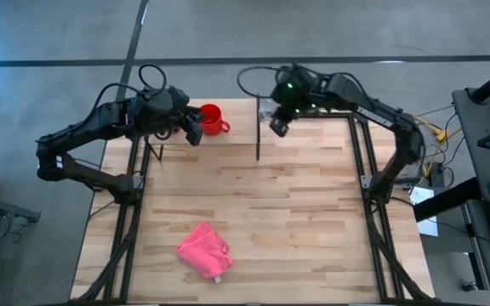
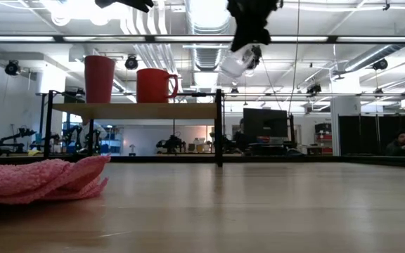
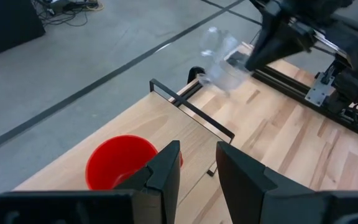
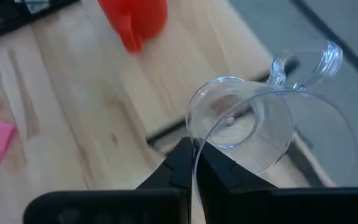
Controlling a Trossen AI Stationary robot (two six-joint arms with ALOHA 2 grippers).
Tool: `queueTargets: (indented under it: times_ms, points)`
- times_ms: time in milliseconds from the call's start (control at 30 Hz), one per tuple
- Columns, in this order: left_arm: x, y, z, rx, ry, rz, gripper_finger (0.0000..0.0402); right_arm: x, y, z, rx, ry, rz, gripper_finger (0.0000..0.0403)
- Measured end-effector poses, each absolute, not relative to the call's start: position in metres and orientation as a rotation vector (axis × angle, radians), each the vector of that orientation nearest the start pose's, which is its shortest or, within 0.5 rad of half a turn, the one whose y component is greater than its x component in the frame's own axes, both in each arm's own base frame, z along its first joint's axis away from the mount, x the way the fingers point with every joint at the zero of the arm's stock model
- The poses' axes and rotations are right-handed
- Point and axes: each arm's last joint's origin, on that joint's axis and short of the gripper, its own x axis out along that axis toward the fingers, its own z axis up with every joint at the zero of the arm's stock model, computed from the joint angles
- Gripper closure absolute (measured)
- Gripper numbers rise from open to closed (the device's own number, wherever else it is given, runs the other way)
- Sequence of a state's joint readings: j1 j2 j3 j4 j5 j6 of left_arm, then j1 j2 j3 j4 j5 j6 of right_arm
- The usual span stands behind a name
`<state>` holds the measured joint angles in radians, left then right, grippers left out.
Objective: Stack small to large cups/mugs on shelf
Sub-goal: Put the transparent mug on the shelf
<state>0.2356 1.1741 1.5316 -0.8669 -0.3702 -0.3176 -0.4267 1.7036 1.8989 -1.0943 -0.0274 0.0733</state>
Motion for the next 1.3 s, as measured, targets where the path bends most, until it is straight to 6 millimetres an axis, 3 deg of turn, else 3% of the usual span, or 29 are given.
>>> queueTargets:
  times_ms: [133,300,433,733,1300]
  points:
    - [0.202,0.059,0.442,-0.266,0.42,0.669,0.0311,0.341,-0.149,0.397,0.232,0.854,-0.346,0.0395]
    - [0.202,0.059,0.442,-0.266,0.422,0.669,0.0311,0.377,-0.155,0.374,0.218,0.955,-0.273,0.0395]
    - [0.202,0.059,0.442,-0.27,0.426,0.659,0.0311,0.393,-0.16,0.365,0.168,1.02,-0.301,0.0395]
    - [0.202,0.059,0.442,-0.275,0.429,0.645,0.0311,0.405,-0.162,0.342,0.165,1.116,-0.224,0.0394]
    - [0.202,0.059,0.442,-0.289,0.424,0.648,0.0311,0.409,-0.163,0.344,0.124,1.074,-0.195,0.0394]
